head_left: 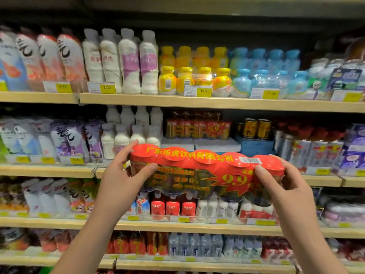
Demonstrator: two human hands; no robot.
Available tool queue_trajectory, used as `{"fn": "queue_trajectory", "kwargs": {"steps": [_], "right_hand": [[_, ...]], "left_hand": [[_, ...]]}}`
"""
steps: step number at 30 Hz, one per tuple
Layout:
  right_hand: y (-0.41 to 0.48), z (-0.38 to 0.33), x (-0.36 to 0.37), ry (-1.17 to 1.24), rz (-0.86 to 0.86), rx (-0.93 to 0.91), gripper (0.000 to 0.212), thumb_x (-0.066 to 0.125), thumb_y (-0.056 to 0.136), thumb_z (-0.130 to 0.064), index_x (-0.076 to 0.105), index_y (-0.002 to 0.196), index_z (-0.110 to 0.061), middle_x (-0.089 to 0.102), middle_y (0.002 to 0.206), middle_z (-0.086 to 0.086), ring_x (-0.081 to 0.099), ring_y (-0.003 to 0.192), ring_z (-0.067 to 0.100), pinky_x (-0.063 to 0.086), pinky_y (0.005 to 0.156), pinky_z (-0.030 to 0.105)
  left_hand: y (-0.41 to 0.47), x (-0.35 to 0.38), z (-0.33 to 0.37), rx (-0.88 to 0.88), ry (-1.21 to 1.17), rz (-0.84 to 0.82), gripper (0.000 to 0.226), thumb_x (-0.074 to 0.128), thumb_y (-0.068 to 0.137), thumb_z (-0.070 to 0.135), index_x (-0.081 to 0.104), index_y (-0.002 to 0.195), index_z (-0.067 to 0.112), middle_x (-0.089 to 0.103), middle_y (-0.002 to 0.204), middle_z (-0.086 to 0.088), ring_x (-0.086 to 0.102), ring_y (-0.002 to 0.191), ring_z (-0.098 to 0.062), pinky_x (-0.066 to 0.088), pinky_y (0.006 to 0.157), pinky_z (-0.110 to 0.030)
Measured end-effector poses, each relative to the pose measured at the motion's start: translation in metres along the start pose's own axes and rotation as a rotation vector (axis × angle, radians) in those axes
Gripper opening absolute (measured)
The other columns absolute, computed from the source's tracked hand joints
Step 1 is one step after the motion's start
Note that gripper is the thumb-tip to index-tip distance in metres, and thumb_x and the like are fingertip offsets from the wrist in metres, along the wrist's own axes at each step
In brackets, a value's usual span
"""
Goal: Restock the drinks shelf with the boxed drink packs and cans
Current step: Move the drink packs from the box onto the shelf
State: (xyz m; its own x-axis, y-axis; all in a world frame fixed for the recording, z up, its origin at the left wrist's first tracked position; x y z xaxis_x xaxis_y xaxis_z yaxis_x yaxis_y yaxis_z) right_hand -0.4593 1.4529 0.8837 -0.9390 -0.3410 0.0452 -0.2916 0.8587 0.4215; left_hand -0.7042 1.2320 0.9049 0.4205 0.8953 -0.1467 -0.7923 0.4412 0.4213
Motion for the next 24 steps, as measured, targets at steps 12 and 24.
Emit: {"fn": "queue_trajectory", "kwargs": {"steps": [12, 24], "right_hand": [[0.037, 0.019, 0.014, -0.015, -0.037, -0.03, 0.05, 0.081, 0.074, -0.049, 0.069, 0.121, -0.037, 0.075, 0.106, -0.018, 0.071, 0.095, -0.001, 0.058, 0.069, 0.018], [0.091, 0.039, 0.058, -0.004, 0.032, 0.026, 0.052, 0.083, 0.077, -0.045, 0.066, 0.124, -0.031, 0.075, 0.11, -0.01, 0.074, 0.093, 0.004, 0.059, 0.075, 0.027]], "left_hand": [[0.036, 0.016, -0.021, 0.003, -0.009, 0.031, 0.067, 0.076, 0.084, 0.03, 0.049, 0.144, 0.04, 0.057, 0.118, 0.025, 0.057, 0.094, 0.018, 0.052, 0.079, -0.014], [0.123, 0.025, -0.048, 0.008, 0.044, -0.038, 0.075, 0.078, 0.078, 0.044, 0.047, 0.145, 0.039, 0.061, 0.12, 0.02, 0.062, 0.114, -0.007, 0.054, 0.092, -0.031]]}}
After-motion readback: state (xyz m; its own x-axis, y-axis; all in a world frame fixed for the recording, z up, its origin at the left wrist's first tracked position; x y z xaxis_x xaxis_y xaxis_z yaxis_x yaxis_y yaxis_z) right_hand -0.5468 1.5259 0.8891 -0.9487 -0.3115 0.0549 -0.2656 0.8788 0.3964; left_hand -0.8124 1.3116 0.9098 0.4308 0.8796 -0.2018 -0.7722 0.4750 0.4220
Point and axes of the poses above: each hand's wrist, its own y-axis towards the middle knuckle, its own x-axis out of the palm, z = x × y, the point moved 3 cm from there along y, towards the middle knuckle
